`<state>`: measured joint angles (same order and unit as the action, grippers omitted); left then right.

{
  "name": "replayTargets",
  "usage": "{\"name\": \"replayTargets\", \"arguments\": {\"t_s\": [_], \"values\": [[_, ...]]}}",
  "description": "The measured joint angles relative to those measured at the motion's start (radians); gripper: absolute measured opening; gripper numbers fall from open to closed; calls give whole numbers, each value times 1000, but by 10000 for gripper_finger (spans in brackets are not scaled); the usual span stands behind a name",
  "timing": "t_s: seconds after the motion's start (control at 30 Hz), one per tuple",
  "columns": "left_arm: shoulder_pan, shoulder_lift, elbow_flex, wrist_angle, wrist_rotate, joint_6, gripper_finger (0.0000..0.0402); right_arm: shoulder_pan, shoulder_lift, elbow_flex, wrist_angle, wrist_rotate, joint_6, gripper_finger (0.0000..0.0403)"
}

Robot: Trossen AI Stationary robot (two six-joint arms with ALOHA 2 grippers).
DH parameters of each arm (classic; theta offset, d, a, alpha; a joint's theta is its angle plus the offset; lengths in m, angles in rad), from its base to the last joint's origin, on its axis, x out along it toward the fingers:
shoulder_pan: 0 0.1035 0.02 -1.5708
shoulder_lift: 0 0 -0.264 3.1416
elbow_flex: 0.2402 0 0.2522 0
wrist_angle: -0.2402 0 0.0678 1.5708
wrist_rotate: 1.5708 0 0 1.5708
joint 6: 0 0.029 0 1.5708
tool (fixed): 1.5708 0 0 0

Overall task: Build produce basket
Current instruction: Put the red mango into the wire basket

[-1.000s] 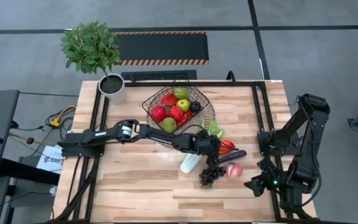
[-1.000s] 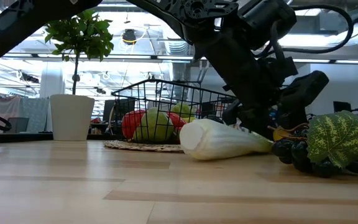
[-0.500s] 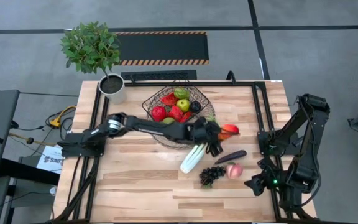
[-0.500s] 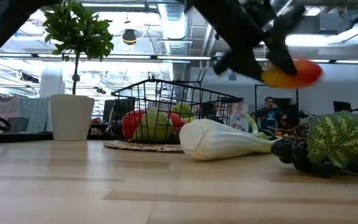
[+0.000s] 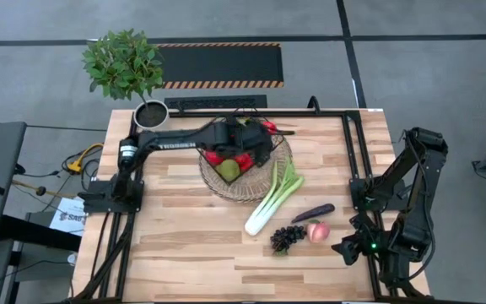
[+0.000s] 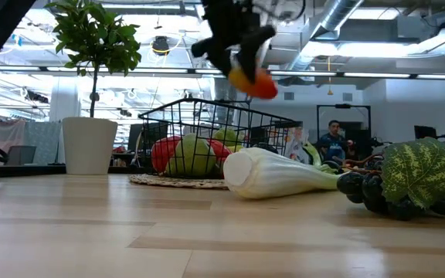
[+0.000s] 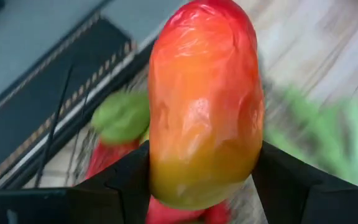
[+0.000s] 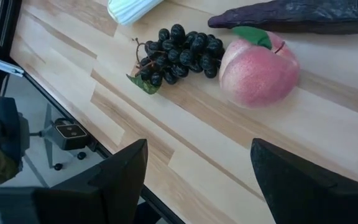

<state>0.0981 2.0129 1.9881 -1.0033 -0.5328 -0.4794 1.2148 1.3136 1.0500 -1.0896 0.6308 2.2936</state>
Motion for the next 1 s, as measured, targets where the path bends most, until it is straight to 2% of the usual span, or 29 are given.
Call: {"name": "replayTargets", "arguments": {"t_s": [0.1, 0.2, 0.33, 0.6, 0.77, 1.0], "values": [[36, 0, -29, -85, 57, 41, 221, 0, 0, 0, -1, 0, 0, 305], [60, 2, -56, -208, 91, 8, 227, 0, 0, 0, 1, 0, 2, 305], [56, -4, -61, -318, 31, -16, 225, 0, 0, 0, -1, 0, 2, 305], [45, -37, -65, -378, 4, -31, 219, 0, 0, 0, -10, 0, 1, 305], [60, -61, -176, -298, 37, -37, 219, 0, 0, 0, -13, 0, -14, 305], [67, -199, -443, -2, 66, -30, 219, 9, 0, 0, -18, -1, -16, 305]]}}
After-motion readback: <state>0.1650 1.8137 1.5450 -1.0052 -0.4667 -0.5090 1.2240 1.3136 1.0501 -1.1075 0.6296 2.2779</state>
